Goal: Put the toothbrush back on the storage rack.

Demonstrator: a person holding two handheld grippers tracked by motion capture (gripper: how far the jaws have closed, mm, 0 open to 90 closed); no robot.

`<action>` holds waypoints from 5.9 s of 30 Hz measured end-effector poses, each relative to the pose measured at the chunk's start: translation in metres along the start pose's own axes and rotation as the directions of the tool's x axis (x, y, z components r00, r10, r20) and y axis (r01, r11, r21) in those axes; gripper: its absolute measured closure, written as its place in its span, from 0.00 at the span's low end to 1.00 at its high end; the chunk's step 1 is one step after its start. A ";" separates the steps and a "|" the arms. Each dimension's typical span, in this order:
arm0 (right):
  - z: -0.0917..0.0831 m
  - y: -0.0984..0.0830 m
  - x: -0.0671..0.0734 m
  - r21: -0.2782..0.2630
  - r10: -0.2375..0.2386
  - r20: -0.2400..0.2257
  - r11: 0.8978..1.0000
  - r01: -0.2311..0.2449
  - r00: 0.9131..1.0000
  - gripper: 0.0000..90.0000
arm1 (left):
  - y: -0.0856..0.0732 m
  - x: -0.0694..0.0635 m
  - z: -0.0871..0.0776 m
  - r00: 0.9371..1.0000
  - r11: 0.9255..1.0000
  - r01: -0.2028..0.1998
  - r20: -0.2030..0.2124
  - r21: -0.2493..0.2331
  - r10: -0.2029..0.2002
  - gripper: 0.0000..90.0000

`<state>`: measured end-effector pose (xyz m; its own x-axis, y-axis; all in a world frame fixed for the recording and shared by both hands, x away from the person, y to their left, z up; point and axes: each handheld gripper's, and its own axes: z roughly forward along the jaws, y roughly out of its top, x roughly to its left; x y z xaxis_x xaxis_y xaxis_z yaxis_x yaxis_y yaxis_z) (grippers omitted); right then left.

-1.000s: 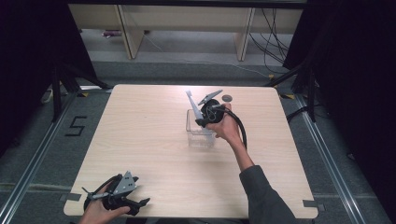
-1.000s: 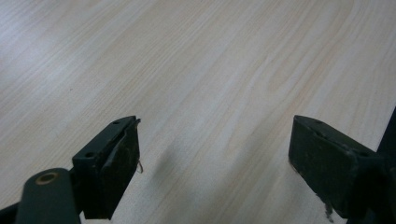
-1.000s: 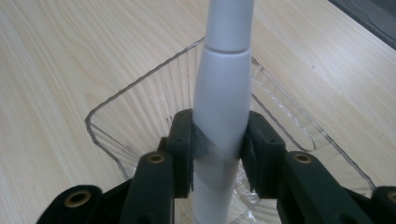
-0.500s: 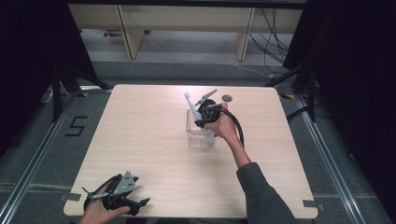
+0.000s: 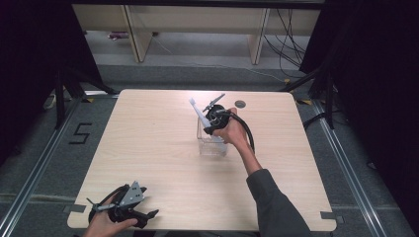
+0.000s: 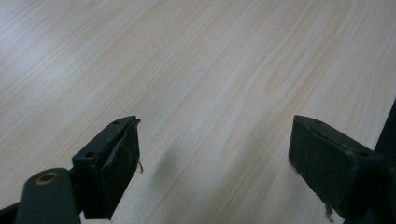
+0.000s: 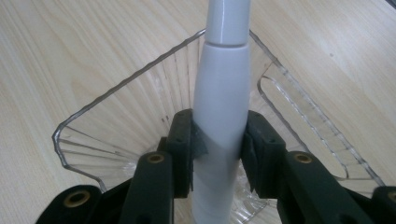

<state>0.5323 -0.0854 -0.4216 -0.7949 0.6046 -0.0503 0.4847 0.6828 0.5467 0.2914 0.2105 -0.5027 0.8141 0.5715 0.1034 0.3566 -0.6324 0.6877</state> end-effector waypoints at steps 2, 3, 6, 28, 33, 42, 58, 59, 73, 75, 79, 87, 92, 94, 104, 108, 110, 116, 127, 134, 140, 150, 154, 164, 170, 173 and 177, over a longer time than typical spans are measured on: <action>0.001 0.000 0.000 -0.001 -0.001 -0.006 1.000 0.001 1.000 0.74 | 0.000 0.000 0.000 1.000 1.000 0.000 0.000 0.001 0.000 0.18; 0.001 0.000 0.000 -0.004 0.002 -0.007 1.000 -0.002 1.000 0.74 | 0.000 0.000 0.000 1.000 1.000 0.000 0.000 0.001 0.000 0.18; 0.001 0.000 -0.001 -0.005 0.003 -0.005 1.000 -0.003 1.000 0.74 | 0.000 0.000 0.000 1.000 1.000 0.000 0.000 0.000 0.000 0.18; -0.013 -0.008 -0.001 -0.034 0.073 -0.012 0.997 -0.074 0.997 0.60 | 0.000 0.000 0.000 1.000 1.000 -0.003 0.003 0.005 0.003 0.18; -0.018 -0.009 -0.002 -0.068 0.091 0.004 0.994 -0.090 0.996 0.55 | 0.000 0.000 0.001 1.000 1.000 -0.003 0.003 0.005 0.003 0.18; -0.028 -0.009 -0.005 -0.123 0.064 0.004 0.990 -0.063 0.998 0.51 | 0.000 0.000 0.001 1.000 1.000 -0.004 0.003 0.006 0.004 0.18; -0.036 -0.011 -0.005 -0.152 0.055 0.005 0.987 -0.053 0.998 0.49 | -0.001 0.000 0.000 1.000 1.000 0.001 0.008 0.008 -0.001 0.18; -0.036 -0.011 -0.005 -0.152 0.063 0.002 0.986 -0.062 0.998 0.48 | -0.001 0.000 0.000 1.000 1.000 0.000 0.008 0.008 0.000 0.18; -0.048 -0.015 -0.008 -0.174 0.084 -0.002 0.981 -0.083 0.997 0.45 | -0.001 0.000 0.000 1.000 1.000 0.000 0.002 0.009 0.000 0.18; -0.049 -0.016 -0.008 -0.183 0.076 0.006 0.980 -0.074 0.997 0.45 | -0.001 0.001 0.000 1.000 1.000 -0.002 0.000 0.008 0.002 0.18; -0.057 -0.020 -0.010 -0.216 0.091 -0.002 0.972 -0.089 0.996 0.44 | -0.001 0.001 0.000 1.000 1.000 -0.007 -0.001 0.016 0.007 0.18; -0.068 -0.028 -0.014 -0.230 0.096 -0.004 0.969 -0.094 0.995 0.42 | -0.001 0.002 0.000 1.000 1.000 -0.010 -0.001 0.025 0.010 0.18; -0.073 -0.035 -0.016 -0.256 0.119 0.006 0.960 -0.113 0.993 0.42 | -0.001 0.001 0.000 1.000 1.000 0.003 -0.005 0.013 -0.003 0.18; -0.077 -0.038 -0.017 -0.241 0.129 -0.002 0.962 -0.126 0.992 0.41 | -0.001 0.001 0.000 1.000 1.000 -0.005 -0.006 0.014 0.005 0.18; -0.086 -0.054 -0.016 -0.277 0.136 0.000 0.952 -0.131 0.991 0.41 | -0.001 0.001 0.001 1.000 1.000 0.002 0.001 0.010 -0.002 0.18; -0.088 -0.058 -0.017 -0.269 0.127 -0.003 0.955 -0.123 0.992 0.41 | -0.002 0.000 0.001 1.000 1.000 0.017 0.001 0.013 -0.017 0.18; -0.089 -0.060 -0.016 -0.289 0.142 -0.005 0.947 -0.138 0.990 0.41 | -0.002 0.000 0.001 1.000 1.000 0.014 -0.002 0.013 -0.014 0.18; -0.096 -0.067 -0.016 -0.302 0.093 0.006 0.949 -0.087 0.996 0.41 | -0.002 0.000 0.001 1.000 1.000 0.005 -0.002 0.010 -0.005 0.18; -0.102 -0.082 -0.012 -0.313 0.113 -0.012 0.943 -0.111 0.994 0.40 | -0.002 0.000 0.001 1.000 1.000 0.007 -0.003 0.005 -0.007 0.18; -0.102 -0.093 -0.014 -0.321 0.116 -0.011 0.940 -0.113 0.993 0.40 | -0.002 0.000 0.002 1.000 1.000 -0.012 -0.003 0.011 0.012 0.18; -0.103 -0.101 -0.015 -0.321 0.126 -0.011 0.939 -0.123 0.992 0.40 | -0.001 -0.001 0.000 1.000 1.000 0.007 -0.003 -0.009 -0.007 0.18; -0.107 -0.121 -0.019 -0.314 0.167 0.002 0.936 -0.158 0.986 0.39 | -0.001 -0.001 0.000 1.000 1.000 -0.007 -0.002 -0.004 0.007 0.18; -0.110 -0.128 -0.022 -0.311 0.176 0.002 0.936 -0.167 0.984 0.39 | 0.000 -0.001 0.000 1.000 1.000 -0.008 -0.002 -0.005 0.008 0.18; -0.117 -0.140 -0.023 -0.318 0.196 0.014 0.931 -0.181 0.981 0.39 | -0.001 -0.002 0.000 1.000 1.000 -0.002 0.000 -0.010 0.002 0.18; -0.120 -0.146 -0.022 -0.332 0.184 0.018 0.928 -0.168 0.983 0.37 | -0.001 -0.001 0.000 1.000 1.000 -0.008 -0.001 -0.002 0.008 0.18; -0.119 -0.147 -0.020 -0.339 0.199 0.017 0.923 -0.181 0.980 0.35 | -0.001 -0.001 0.000 1.000 1.000 -0.009 -0.002 -0.001 0.009 0.18; -0.119 -0.151 -0.018 -0.352 0.200 0.011 0.918 -0.183 0.980 0.33 | -0.001 -0.002 0.000 1.000 1.000 -0.007 -0.002 0.000 0.007 0.18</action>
<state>0.4305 -0.2481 -0.4038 -0.6782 0.7331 0.0509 0.4623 0.3717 0.8051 0.2897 0.2103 -0.5036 0.8156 0.5682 0.1097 0.3509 -0.6363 0.6870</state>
